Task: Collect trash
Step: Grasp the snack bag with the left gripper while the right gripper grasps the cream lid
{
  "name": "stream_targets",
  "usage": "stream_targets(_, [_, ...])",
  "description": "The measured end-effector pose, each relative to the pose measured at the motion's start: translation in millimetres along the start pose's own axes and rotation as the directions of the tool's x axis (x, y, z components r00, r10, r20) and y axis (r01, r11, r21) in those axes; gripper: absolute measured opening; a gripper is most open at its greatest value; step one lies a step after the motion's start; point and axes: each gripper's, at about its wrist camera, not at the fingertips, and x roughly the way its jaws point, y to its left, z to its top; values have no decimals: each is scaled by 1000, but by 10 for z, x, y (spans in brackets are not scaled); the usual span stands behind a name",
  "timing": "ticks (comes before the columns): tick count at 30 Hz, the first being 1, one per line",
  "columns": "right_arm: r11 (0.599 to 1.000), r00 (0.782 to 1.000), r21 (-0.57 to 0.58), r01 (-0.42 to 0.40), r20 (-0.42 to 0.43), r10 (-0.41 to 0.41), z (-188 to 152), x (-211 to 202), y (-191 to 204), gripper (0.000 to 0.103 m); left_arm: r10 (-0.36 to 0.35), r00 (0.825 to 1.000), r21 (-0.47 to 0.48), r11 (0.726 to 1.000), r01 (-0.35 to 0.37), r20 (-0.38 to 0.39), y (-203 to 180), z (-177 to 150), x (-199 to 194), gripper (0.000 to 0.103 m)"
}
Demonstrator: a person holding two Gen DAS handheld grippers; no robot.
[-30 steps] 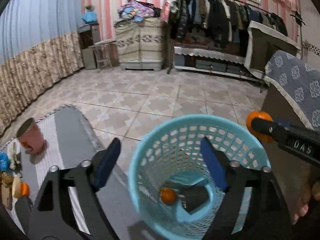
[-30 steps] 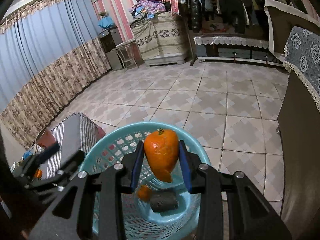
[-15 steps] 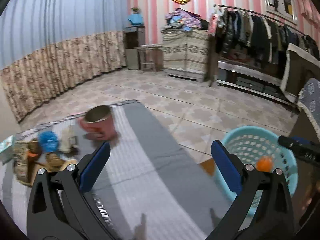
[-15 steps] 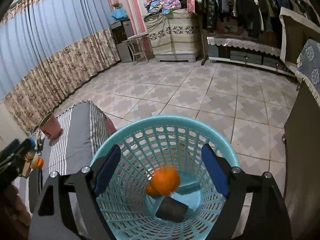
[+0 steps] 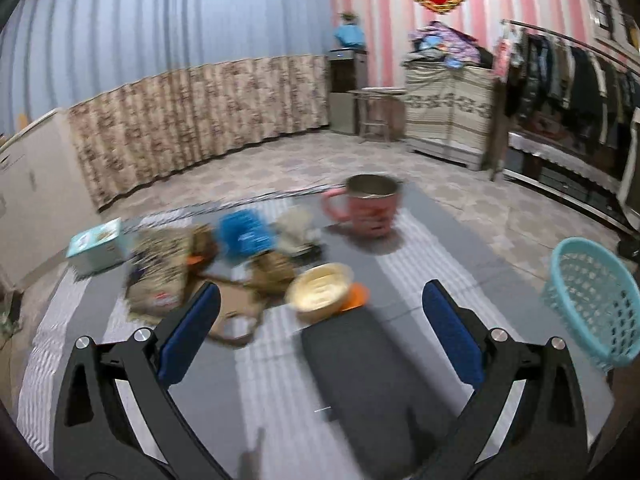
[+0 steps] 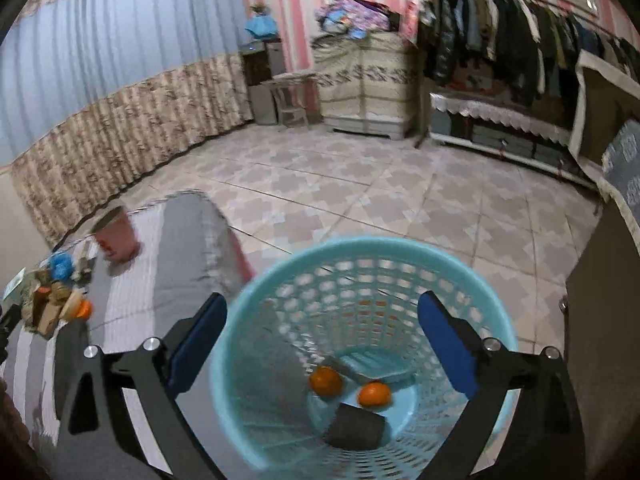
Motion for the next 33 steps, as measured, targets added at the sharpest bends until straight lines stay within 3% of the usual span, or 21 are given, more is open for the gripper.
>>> stream_targets(6, [989,992,-85,-120,34,124,-69,-171,777,94,89,996,-43,995,-90,-31,685,-165,38,98])
stream_targets(12, [950,982,-249,-187,-29,185,-309,-115,1662,94,142,985,-102,983,-151,-95,1266,-182,259,98])
stream_targets(16, [937,973,-261,-233,-71,222,-397,-32,1960,94,140,976,-127,979,-162,-165,1582,-137,572,98])
stream_targets(23, [929,975,-300,-217,-118,190,-388,190,2217,94,93,969,-91,989,-117,-227,1539,21,1055,98])
stream_targets(27, [936,972,-276,-219,-142,185,-360,304,2280,94,134,950,-49,987,-154,-284,1452,-10,1335,97])
stream_targets(28, [937,972,-274,-217,-147,183,-353,334,2309,94,135,944,-44,987,-155,-301,1457,-34,1387,95])
stream_targets(30, [936,972,-278,-216,-152,179,-335,378,2361,94,144,940,-31,986,-161,-310,1500,-66,1410,79])
stream_targets(31, [935,972,-280,-217,-154,180,-327,391,2382,94,137,939,-36,987,-156,-316,1533,-80,1403,66])
stream_targets(33, [932,970,-287,-223,-164,181,-313,445,2467,94,82,945,-90,989,-116,-318,1670,-113,1347,53])
